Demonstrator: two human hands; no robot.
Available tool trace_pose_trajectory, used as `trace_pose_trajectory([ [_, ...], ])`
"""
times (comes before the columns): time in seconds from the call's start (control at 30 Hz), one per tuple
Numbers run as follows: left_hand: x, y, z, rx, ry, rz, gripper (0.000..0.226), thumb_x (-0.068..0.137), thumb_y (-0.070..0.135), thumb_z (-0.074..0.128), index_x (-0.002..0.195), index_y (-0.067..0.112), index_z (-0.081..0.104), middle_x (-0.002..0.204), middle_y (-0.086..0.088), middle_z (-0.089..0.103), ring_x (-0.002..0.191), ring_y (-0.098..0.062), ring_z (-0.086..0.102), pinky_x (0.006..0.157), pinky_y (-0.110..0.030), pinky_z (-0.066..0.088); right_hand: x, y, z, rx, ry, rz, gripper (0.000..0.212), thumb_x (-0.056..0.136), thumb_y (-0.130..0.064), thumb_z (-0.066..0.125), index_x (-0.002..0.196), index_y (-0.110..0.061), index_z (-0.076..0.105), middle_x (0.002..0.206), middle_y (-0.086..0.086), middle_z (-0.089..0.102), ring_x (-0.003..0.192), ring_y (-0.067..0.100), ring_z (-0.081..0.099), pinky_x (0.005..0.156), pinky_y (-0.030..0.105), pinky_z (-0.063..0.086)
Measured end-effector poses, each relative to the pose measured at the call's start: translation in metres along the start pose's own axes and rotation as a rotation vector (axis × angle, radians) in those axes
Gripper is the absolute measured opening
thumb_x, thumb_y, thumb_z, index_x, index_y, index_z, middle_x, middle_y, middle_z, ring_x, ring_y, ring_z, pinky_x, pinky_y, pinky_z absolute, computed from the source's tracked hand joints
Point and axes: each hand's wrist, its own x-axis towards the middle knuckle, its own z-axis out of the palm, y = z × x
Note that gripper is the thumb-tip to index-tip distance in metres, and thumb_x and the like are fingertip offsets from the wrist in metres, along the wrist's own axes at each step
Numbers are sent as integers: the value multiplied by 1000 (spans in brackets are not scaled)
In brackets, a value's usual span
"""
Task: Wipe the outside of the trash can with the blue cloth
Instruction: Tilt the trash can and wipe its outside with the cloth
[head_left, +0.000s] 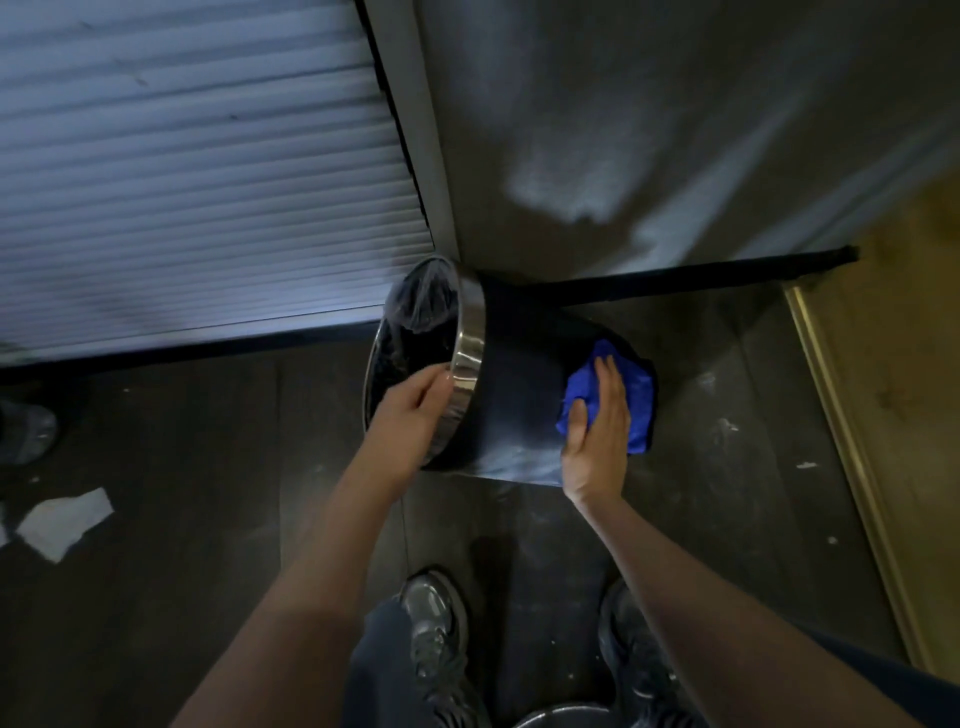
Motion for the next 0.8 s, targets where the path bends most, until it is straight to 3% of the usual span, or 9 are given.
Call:
trace_pose_trajectory([
  [0.1, -11, -16, -1, 196, 4, -24, 34, 95, 31, 40, 93, 13, 69, 93, -8, 69, 90, -17, 61, 85, -31, 45, 13, 3, -2, 48, -13, 30, 51, 92, -29, 30, 140, -10, 28, 149, 9, 33, 137, 24, 28, 112, 34, 20],
  [0.17, -14, -25, -1, 248, 32, -25, 34, 94, 31, 42, 89, 12, 69, 88, -8, 68, 86, -16, 60, 80, -25, 45, 22, 6, -3, 73, -21, 41, 50, 94, -29, 30, 141, -11, 28, 149, 8, 32, 137, 22, 28, 112, 33, 19],
  [0.27, -10, -25, 5, 237, 165, 44, 30, 94, 22, 43, 90, 6, 68, 83, -7, 65, 80, -14, 57, 65, -17, 39, 33, 11, -3, 127, -37, 109, 47, 97, -25, 33, 142, -15, 25, 151, 5, 29, 139, 20, 25, 114, 34, 19],
  [0.37, -4, -17, 13, 165, 240, 71, 29, 95, 20, 42, 92, 9, 68, 84, -3, 64, 77, -9, 57, 67, -15, 41, 43, 16, -5, 159, -96, 160, 47, 97, -25, 33, 143, -17, 22, 152, 3, 26, 139, 18, 23, 112, 28, 17],
  [0.53, 2, -16, 12, 75, 322, 15, 31, 95, 29, 42, 79, 22, 68, 79, -2, 67, 78, -15, 62, 78, -31, 47, 46, 24, -13, 126, -164, 195, 47, 97, -24, 33, 143, -18, 23, 152, 1, 25, 139, 16, 23, 116, 32, 17],
  [0.63, 3, -19, 2, 29, 349, -59, 37, 94, 33, 43, 66, 25, 65, 67, -1, 64, 66, -11, 60, 68, -31, 48, 40, 25, -17, 87, -180, 181, 46, 97, -23, 33, 142, -17, 24, 152, 2, 26, 139, 17, 23, 116, 33, 17],
  [0.73, 7, -20, -4, 15, 346, -105, 44, 93, 37, 42, 78, 4, 67, 79, -27, 62, 75, -31, 58, 77, -43, 50, 36, 14, -14, 5, -175, 221, 46, 97, -24, 32, 142, -18, 25, 152, 3, 27, 140, 19, 21, 116, 38, 17],
  [0.8, 10, -19, -7, 25, 334, -109, 50, 93, 40, 41, 84, -3, 65, 81, -26, 60, 75, -29, 55, 75, -42, 47, 35, -5, -8, -56, -145, 269, 46, 97, -23, 31, 142, -20, 25, 153, 1, 26, 141, 21, 18, 115, 40, 15],
])
